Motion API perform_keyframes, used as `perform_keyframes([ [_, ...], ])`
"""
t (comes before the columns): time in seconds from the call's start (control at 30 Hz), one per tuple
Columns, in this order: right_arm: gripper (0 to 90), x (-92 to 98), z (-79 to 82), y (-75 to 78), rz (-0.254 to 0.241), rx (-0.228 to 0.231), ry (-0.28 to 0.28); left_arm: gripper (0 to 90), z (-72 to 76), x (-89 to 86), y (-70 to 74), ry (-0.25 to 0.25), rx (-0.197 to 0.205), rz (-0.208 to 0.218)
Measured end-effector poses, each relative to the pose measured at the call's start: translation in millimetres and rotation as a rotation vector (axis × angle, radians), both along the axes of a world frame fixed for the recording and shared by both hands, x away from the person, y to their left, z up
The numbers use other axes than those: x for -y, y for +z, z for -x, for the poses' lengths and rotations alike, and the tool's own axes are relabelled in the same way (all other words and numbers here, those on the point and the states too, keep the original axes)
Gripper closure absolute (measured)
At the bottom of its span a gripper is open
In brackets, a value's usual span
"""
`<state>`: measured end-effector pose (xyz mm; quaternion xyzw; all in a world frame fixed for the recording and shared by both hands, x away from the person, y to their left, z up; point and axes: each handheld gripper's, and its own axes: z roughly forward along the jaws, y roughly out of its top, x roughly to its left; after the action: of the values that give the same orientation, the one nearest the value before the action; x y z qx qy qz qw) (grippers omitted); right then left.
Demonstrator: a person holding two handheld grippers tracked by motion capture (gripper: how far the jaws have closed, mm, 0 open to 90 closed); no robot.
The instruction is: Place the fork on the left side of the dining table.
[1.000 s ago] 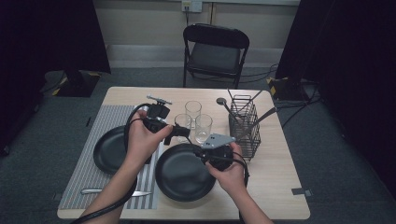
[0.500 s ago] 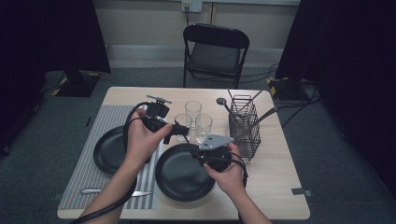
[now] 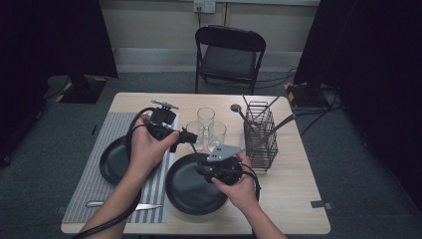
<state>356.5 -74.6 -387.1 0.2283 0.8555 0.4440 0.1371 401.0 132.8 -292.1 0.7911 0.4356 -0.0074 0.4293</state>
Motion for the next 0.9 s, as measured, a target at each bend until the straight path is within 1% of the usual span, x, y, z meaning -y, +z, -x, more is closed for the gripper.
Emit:
perform_keyframes([
  [0.07,66.2,0.1,0.1,0.4,-0.003,-0.001,0.002,77.8,-0.2,-1.2,-0.4,-0.001,0.004,-0.002],
  [0.13,67.2,-0.2,0.2,0.8,-0.01,-0.005,0.023,77.8,-0.2,-1.7,0.1,0.001,0.006,-0.003],
  [0.2,67.2,-1.5,1.3,1.0,-0.005,0.002,0.027,77.8,-0.1,-1.8,0.5,0.004,0.009,0.0],
  [0.3,67.6,-3.9,3.1,0.2,-0.003,0.0,0.03,77.8,-0.7,-2.6,1.1,0.013,0.013,0.001],
  [0.37,69.9,-5.1,3.8,-0.4,-0.001,-0.004,0.046,77.8,-0.9,-2.7,1.0,0.013,0.01,0.004],
  [0.43,70.0,-6.6,5.1,-0.7,0.003,-0.004,0.05,77.9,-0.9,-3.4,1.3,0.016,0.014,0.0],
  [0.5,70.3,-8.1,5.6,-0.4,0.011,-0.003,0.043,77.9,-0.7,-3.2,1.1,0.015,0.009,0.002],
  [0.57,71.5,-8.8,4.7,0.3,0.01,-0.003,0.046,77.9,-0.2,-3.4,1.2,0.011,0.007,0.0],
  [0.73,68.2,-7.6,2.6,0.1,0.008,-0.007,0.04,77.9,0.5,-7.3,1.3,0.016,0.007,0.001],
  [0.77,67.2,-6.9,2.2,-0.1,0.009,-0.006,0.038,77.9,0.5,-8.9,1.6,0.014,0.01,-0.004],
  [0.9,58.9,-2.0,0.3,1.4,-0.001,-0.003,0.02,77.9,1.2,-14.9,2.2,0.024,0.012,-0.009],
])
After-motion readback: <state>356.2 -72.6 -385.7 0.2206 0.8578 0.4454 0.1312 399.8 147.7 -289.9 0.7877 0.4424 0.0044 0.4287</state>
